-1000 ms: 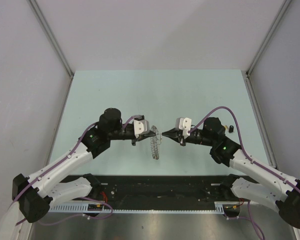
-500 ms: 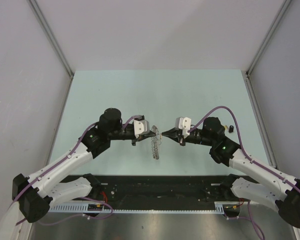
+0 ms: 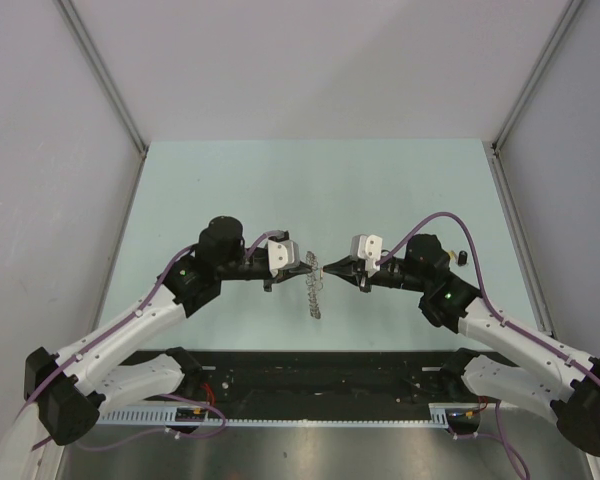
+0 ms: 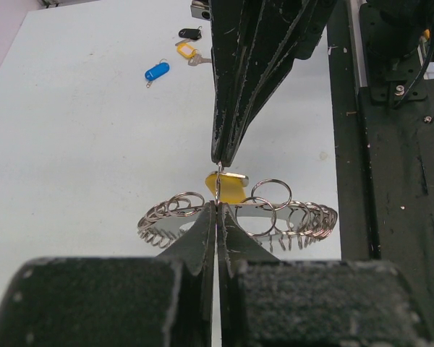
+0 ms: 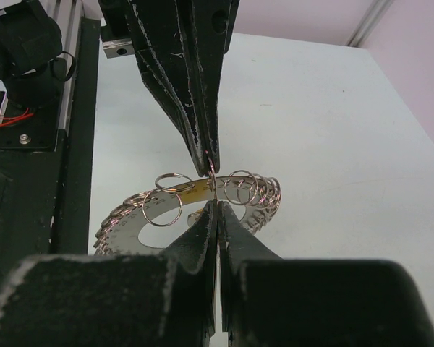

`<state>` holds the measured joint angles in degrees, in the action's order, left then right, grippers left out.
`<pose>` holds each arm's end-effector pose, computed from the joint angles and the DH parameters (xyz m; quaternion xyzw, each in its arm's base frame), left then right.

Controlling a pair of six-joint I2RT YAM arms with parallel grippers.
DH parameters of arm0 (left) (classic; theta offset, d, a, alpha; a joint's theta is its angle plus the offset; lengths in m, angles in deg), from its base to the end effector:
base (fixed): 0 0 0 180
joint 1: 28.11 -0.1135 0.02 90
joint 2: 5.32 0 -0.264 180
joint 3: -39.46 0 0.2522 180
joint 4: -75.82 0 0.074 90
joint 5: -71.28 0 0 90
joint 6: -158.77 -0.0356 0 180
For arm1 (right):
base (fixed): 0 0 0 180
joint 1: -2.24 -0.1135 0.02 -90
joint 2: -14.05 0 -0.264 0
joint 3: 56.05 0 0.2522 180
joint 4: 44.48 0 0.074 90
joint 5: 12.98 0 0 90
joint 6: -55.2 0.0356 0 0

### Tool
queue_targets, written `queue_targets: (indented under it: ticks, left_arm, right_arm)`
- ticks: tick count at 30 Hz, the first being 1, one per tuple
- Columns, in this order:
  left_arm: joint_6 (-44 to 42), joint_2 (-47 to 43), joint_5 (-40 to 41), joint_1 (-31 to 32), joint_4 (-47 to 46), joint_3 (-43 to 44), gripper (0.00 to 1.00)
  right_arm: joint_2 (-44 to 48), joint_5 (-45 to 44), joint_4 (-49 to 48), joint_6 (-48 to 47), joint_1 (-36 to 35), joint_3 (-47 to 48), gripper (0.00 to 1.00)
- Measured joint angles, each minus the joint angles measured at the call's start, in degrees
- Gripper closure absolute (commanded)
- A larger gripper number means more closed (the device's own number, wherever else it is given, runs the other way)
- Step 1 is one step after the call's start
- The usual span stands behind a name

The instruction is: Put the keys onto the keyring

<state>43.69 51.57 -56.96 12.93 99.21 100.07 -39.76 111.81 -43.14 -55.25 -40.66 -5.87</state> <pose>0.1541 -0.1633 0.3167 0.5795 0.5444 -0.3407 0.5017 0.1464 0.1637 0.3017 -0.5413 0.4925 0.3417 0.5896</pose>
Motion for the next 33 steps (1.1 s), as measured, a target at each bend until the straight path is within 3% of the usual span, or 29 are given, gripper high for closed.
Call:
queue_targets:
  ticks: [33]
  left_arm:
    - [0.2,0.1,0.0,0.6,-0.2,0.0,1.0]
  right_arm:
    - [-1.0,2.0,-2.9,3.5,0.2,0.0,1.0]
